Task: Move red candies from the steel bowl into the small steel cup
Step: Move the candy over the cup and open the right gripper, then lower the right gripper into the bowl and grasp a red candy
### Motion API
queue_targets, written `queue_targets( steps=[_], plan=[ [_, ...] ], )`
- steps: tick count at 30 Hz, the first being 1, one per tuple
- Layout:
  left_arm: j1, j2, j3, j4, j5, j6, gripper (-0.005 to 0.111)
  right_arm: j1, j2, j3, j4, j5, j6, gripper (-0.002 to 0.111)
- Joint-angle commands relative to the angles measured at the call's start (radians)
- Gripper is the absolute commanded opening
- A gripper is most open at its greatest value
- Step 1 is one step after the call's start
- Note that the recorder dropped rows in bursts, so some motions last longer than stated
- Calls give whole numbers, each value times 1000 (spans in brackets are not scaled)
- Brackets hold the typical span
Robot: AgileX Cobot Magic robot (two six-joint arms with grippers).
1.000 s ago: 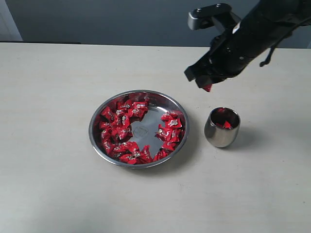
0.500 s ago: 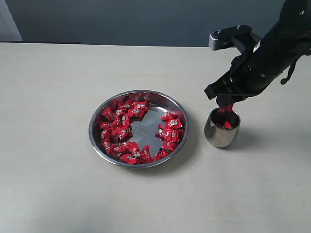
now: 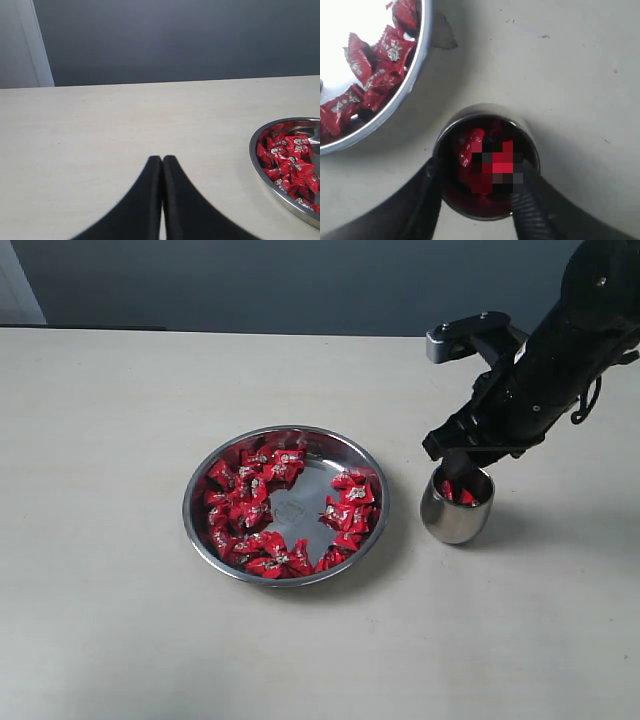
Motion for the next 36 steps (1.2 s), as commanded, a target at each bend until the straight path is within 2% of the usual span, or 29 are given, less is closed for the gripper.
queue_targets(
  steps=[1,5,6,9,12,16,25,36],
  plan=[
    [-6,-5,2,1,-4,-2,0,-7,-2,3,25,-36,2,43],
    [-6,-5,2,1,-4,-2,0,11,0,3,258,-90,-57,43],
    [-6,-5,2,1,-4,-2,0,26,1,3,376,-105,-141,43],
    [-6,-5,2,1,-4,-2,0,82,21,3,578,-174,-366,43],
    [-6,-5,2,1,-4,-2,0,144,47,3,725,-262,-541,43],
    [-6,-5,2,1,-4,-2,0,203,96,-14,737,-344,-579,43],
    [-6,-5,2,1,-4,-2,0,302,286,-146,739,-310,-579,43],
    [-6,-5,2,1,-4,-2,0,306,418,-165,764,-278,-579,43]
  ],
)
